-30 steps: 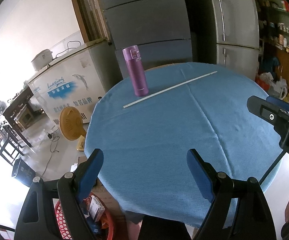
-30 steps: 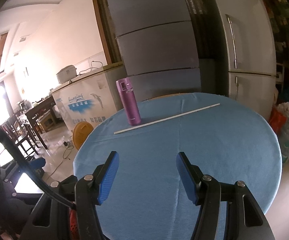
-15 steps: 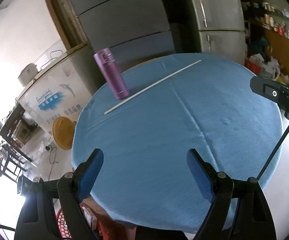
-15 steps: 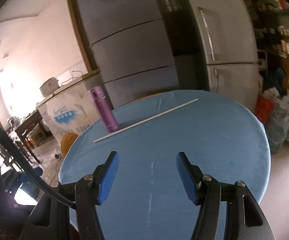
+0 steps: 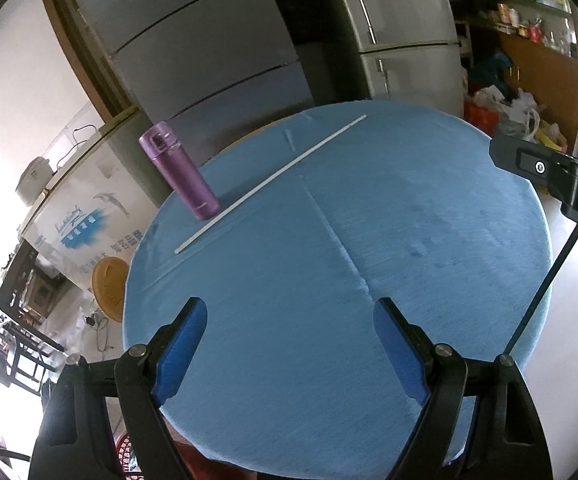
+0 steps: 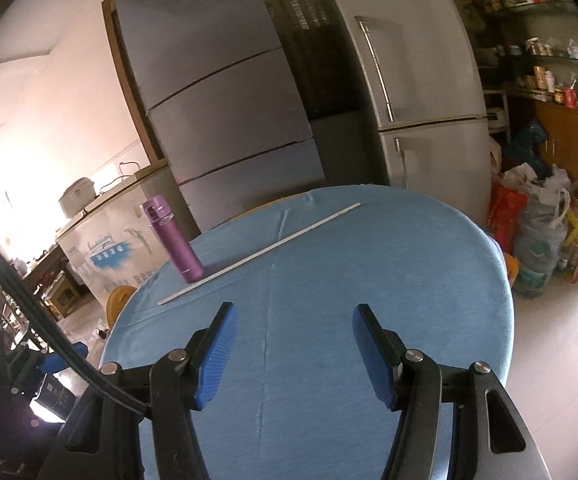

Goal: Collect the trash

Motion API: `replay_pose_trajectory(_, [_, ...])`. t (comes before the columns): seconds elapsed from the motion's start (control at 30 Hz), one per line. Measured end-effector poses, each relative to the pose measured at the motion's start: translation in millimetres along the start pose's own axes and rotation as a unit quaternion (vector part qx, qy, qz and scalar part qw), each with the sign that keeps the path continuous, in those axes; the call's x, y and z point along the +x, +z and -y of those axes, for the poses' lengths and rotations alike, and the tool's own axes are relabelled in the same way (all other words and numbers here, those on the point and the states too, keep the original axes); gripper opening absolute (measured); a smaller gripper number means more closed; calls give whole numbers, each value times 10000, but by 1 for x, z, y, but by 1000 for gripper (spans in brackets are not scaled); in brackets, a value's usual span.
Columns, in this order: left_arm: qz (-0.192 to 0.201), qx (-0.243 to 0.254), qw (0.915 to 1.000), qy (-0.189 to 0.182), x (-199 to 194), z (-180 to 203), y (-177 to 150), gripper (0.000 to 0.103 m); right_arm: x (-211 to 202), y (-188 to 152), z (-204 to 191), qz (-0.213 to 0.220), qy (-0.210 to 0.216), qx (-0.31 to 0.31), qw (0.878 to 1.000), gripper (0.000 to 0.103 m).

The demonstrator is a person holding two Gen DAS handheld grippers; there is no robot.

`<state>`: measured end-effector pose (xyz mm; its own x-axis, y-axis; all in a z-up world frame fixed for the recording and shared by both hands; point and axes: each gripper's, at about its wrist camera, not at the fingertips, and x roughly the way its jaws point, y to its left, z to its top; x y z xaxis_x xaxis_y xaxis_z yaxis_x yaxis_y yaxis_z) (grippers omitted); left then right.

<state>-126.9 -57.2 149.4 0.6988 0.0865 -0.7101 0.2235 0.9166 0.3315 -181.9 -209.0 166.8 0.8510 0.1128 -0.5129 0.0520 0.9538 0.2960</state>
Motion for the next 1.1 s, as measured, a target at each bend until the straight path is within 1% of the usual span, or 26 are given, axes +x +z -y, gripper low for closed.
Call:
replay_pose_trajectory(0.4, [-75,73,9999,-130,14,14,18,86,9,9,18,-101,-101,101,9998,64])
replay_pose_trajectory(0.6, [-115,25,9997,-209,22,11,21,86,19,11,15,-189,-160,46,9997,64])
replay_pose_trajectory(0.8, [-142,-104,9994,-303,34,-1,22,86,34,13,4,-298,-193,-77,9993,64])
replay_pose_trajectory(0.97, [-172,-282,9988,-357,54,-15,20,86,57,12,-7,-475,-197,-117,9986,64])
replay_pose_trajectory(1.1, [-407,-385,9976,-416,82,-23,17,86,82,5,-8,-729,-248,-68,9970,64])
